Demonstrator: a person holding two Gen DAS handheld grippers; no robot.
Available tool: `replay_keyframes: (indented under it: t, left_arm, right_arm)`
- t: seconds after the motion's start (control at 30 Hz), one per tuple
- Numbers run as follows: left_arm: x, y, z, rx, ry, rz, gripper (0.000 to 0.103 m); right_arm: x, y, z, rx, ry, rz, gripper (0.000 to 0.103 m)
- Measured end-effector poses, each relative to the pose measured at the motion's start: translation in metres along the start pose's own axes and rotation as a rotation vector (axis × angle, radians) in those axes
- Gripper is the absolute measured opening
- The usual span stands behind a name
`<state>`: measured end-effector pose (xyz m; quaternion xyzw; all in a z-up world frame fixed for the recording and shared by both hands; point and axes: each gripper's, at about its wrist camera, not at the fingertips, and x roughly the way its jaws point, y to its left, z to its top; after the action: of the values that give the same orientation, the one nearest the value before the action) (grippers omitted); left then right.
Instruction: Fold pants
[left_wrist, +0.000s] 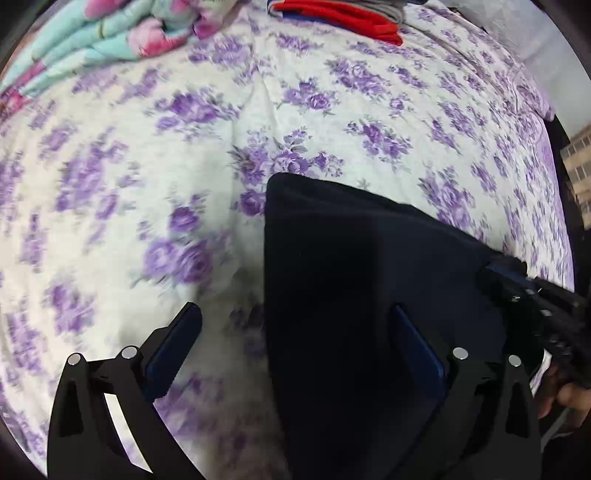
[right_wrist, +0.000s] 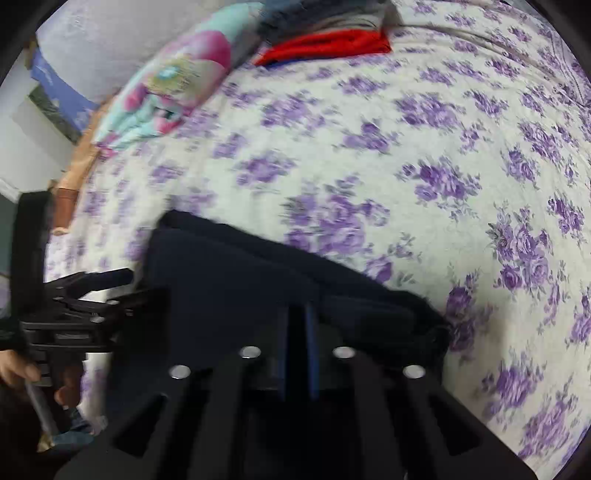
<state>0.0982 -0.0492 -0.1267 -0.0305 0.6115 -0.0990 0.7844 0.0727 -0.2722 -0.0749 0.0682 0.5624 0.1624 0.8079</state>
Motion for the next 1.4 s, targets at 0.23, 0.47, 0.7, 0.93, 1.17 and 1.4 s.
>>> replay_keyframes:
  t: [0.23, 0.47, 0.7, 0.93, 1.17, 1.4]
  left_arm:
    - [-0.036, 0.017, -0.068, -0.008, 0.058, -0.195, 0.098]
    - [-0.007, 0.000, -0.097, 0.156, 0.109, -0.085, 0.099]
    - [-0.028, -0.020, -0.086, 0.215, 0.042, 0.017, 0.098]
    - [-0.029, -0.039, -0.076, 0.229, 0.007, 0.076, 0.098]
    - [-0.045, -0.042, -0.063, 0.220, -0.033, 0.043, 0.098]
    - [-0.004, -0.023, -0.065, 0.116, 0.091, -0.006, 0.099]
  right_arm:
    - [-0.042, 0.039, -0.056, -0.134, 0.056, 0.106, 0.061]
    - [-0.012, 0.035, -0.086, -0.147, 0.152, 0.041, 0.067]
    - [-0.046, 0.032, -0.070, -0.091, 0.044, 0.044, 0.074]
    - [-0.059, 0.016, -0.066, 0.039, 0.003, 0.060, 0.079]
    - [-0.071, 0.002, -0.059, 0.091, -0.056, -0.003, 0.083]
    - [-0.039, 0.005, -0.076, 0.021, 0.006, -0.110, 0.090]
